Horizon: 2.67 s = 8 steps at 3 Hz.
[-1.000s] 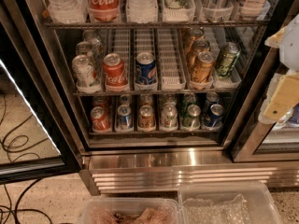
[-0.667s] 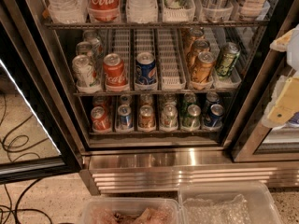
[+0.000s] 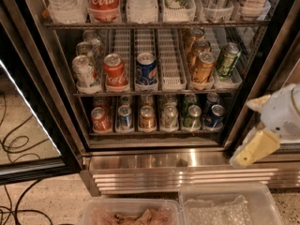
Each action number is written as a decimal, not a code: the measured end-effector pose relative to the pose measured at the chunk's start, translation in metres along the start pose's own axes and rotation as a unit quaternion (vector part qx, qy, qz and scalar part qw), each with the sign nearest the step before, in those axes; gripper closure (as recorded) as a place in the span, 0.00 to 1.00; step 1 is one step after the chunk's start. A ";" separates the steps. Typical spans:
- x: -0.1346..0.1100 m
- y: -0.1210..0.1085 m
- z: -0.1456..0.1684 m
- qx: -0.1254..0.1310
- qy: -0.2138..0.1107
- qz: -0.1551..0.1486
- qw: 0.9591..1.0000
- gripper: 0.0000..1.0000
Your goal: Pick green can from bottom shelf of fridge
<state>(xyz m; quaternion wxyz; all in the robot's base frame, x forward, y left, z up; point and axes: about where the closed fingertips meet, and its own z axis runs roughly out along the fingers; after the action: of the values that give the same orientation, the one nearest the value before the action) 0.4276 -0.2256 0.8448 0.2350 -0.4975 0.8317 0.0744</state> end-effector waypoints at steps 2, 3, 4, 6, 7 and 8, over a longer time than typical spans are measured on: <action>0.005 -0.003 0.005 0.013 -0.068 0.030 0.997 0.00; 0.013 0.005 0.033 -0.016 -0.127 0.081 0.988 0.00; 0.022 0.007 0.068 -0.042 -0.173 0.181 0.967 0.00; 0.018 0.007 0.069 -0.035 -0.164 0.199 0.966 0.00; 0.018 0.018 0.088 -0.027 -0.168 0.260 0.950 0.00; 0.022 0.028 0.117 -0.003 -0.181 0.341 0.922 0.00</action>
Offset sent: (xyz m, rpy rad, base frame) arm 0.0025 -0.0033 -0.0158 0.1898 -0.0626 -0.0573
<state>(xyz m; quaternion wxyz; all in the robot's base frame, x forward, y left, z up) 0.4320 -0.1871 0.7283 0.3409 -0.1622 0.8940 0.2412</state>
